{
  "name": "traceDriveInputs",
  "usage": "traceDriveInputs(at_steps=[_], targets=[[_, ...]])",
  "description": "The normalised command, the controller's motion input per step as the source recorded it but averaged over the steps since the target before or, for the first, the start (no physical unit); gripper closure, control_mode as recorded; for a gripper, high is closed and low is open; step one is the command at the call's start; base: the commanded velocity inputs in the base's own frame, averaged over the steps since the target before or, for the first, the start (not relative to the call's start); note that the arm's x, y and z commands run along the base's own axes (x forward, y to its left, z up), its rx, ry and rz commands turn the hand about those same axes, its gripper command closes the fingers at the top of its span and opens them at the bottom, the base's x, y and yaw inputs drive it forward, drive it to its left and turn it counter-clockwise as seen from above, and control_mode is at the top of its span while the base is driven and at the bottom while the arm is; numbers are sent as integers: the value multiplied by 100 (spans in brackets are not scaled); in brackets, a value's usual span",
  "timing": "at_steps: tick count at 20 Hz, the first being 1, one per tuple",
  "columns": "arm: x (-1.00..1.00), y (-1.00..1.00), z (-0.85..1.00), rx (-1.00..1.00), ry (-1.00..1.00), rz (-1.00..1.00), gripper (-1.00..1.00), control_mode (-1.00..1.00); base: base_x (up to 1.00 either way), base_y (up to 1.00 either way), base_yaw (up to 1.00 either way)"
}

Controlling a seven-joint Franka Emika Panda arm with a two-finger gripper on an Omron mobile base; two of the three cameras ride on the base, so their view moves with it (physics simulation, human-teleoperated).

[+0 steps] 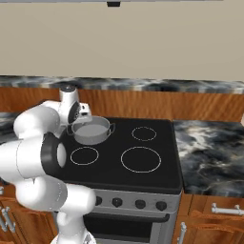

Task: Move the pot and pan from the stove into the sink.

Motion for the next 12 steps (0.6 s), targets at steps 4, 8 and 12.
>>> traceDriveInputs(at_steps=[4, 8, 12], targets=[[0, 1, -33, -15, 1, 6, -100, -100, 0, 0, 0], [9, 0, -36, -12, 0, 6, -100, -100, 0, 0, 0], [25, 0, -30, -8, 2, 6, -100, -100, 0, 0, 0]])
